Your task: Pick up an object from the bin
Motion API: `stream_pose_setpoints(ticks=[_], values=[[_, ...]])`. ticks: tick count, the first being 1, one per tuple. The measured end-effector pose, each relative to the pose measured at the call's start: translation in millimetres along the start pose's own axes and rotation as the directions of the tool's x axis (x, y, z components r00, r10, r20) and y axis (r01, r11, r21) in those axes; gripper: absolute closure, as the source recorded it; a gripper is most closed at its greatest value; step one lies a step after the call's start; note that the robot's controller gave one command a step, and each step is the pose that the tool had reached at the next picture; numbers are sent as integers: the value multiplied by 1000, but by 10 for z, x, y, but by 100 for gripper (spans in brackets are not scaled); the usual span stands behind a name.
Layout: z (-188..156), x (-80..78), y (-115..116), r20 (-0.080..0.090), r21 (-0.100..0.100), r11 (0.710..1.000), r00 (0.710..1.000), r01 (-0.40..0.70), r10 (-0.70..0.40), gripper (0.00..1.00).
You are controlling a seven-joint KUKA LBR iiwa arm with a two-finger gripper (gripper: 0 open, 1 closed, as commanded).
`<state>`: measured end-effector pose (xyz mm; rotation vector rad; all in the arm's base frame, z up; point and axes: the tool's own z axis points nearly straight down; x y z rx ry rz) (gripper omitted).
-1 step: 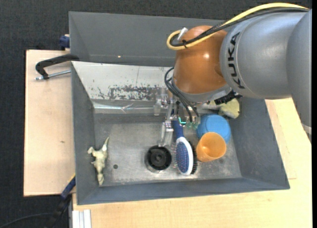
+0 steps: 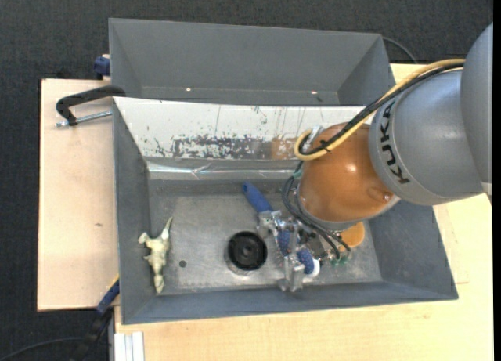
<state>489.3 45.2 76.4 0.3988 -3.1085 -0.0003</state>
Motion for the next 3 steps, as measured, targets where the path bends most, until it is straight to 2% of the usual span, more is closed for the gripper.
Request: stream_pose_setpoints(ticks=[1, 2, 3], values=[[28, -273, 626, 12, -6, 954, 954, -301, 301, 0], [26, -270, 611, 11, -4, 953, 953, -303, 303, 100], [-1583, -244, 463, 21, -4, 963, 963, -269, 269, 100]])
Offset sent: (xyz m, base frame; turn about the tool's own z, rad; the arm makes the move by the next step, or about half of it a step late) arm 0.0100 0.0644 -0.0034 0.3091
